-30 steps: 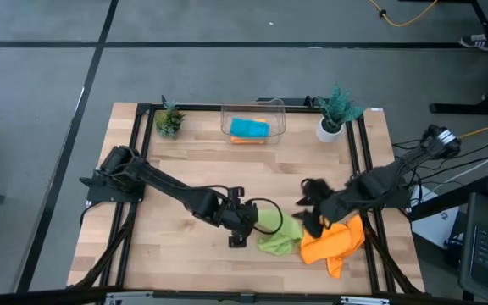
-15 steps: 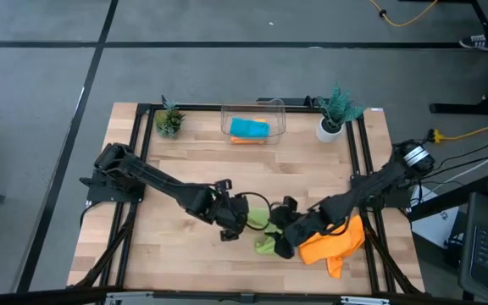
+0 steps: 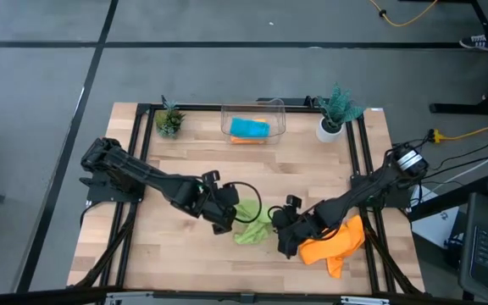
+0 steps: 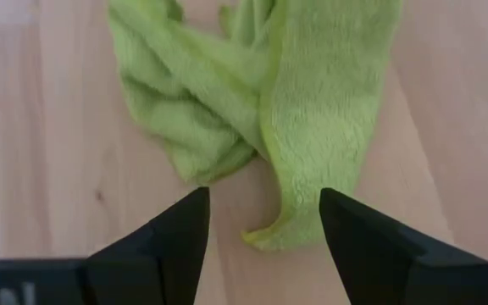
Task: Fold microfiber towels
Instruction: Fold the green towel
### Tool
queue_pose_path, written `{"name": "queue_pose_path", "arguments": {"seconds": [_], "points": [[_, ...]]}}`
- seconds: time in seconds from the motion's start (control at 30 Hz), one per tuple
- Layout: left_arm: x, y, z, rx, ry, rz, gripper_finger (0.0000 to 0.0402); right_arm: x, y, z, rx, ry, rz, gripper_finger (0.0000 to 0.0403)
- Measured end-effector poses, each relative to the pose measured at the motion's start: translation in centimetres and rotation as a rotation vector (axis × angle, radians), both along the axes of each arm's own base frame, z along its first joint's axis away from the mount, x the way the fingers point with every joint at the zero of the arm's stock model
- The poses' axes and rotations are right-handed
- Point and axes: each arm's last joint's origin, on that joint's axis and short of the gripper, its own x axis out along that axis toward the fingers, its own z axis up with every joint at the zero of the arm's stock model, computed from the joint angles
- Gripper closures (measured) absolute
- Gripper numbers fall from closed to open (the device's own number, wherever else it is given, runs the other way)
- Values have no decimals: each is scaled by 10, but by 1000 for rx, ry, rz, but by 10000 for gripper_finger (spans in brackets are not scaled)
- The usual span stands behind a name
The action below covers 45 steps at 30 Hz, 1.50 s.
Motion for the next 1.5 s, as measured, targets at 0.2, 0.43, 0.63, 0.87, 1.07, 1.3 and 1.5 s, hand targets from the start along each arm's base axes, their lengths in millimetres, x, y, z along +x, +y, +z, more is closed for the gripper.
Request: {"name": "queue_pose_path", "arguments": {"seconds": [0.2, 0.43, 0.63, 0.87, 1.07, 1.3, 1.5], "points": [[0, -1, 0, -10, -10, 16, 401, 2, 1, -14, -2, 35, -56, 177], [0, -1, 0, -13, -12, 20, 401, 5, 3, -35, 9, 88, -112, 177], [0, -1, 0, -12, -12, 21, 401, 4, 2, -42, 61, 117, -223, 177], [0, -1, 0, -12, -12, 21, 401, -4, 0, -45, 94, 199, -303, 180], [0, -1, 0, -11, -12, 21, 401, -3, 1, -44, 107, 202, -296, 224], [0, -1, 0, -11, -12, 21, 401, 3, 2, -42, 102, 122, -304, 263], [0, -1, 0, -12, -12, 21, 401, 3, 1, -41, 80, 103, -316, 263]]}}
